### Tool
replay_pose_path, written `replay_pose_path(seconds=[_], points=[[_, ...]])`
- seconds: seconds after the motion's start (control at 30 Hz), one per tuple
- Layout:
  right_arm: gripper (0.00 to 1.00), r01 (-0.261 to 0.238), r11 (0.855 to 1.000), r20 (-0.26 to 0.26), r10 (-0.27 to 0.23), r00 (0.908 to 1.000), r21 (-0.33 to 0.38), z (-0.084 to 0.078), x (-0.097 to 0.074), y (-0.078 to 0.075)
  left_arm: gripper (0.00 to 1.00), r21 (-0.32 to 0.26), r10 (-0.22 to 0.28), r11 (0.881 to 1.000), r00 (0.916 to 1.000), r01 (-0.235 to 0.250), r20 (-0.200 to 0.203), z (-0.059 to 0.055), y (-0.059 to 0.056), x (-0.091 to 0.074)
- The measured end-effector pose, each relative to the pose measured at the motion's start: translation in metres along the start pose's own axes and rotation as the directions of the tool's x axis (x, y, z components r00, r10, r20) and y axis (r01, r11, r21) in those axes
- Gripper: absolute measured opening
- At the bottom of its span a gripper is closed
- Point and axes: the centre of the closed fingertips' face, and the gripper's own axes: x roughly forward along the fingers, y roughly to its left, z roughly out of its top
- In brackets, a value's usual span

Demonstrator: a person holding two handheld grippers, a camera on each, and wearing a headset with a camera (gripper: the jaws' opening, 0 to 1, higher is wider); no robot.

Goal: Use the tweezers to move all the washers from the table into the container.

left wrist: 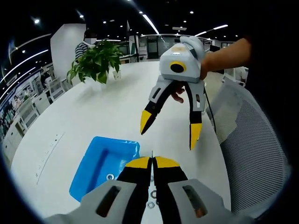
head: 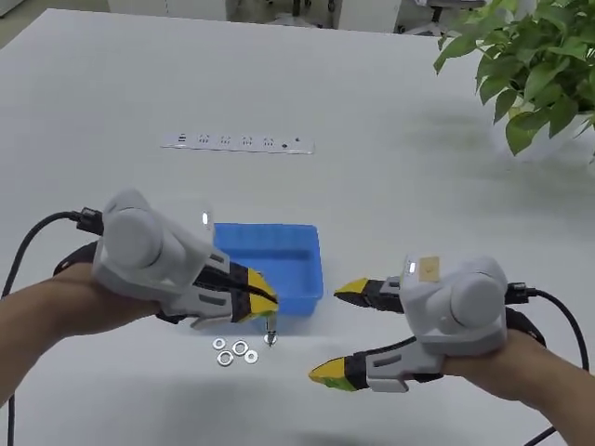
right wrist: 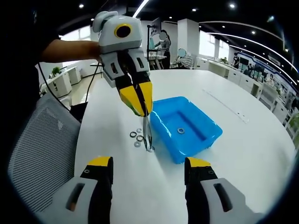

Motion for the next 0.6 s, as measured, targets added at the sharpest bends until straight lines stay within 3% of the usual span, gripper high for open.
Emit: replay_pose_path(seconds=[0.23, 0.6], points=[[0.52, -0.028, 0.999, 0.013, 0.028, 0.9995, -0.039, 0.006, 0.011, 0.002, 0.06, 0.006, -0.017, 1.000, 0.9998, 0.017, -0.006, -0.002, -0.002, -0.002], [0.38, -0.081, 0.992, -0.014, 0.080, 0.9967, -0.093, 0.008, 0.028, 0.005, 0.06, 0.004, -0.023, 1.000, 0.9997, 0.023, -0.008, -0.002, -0.003, -0.003]])
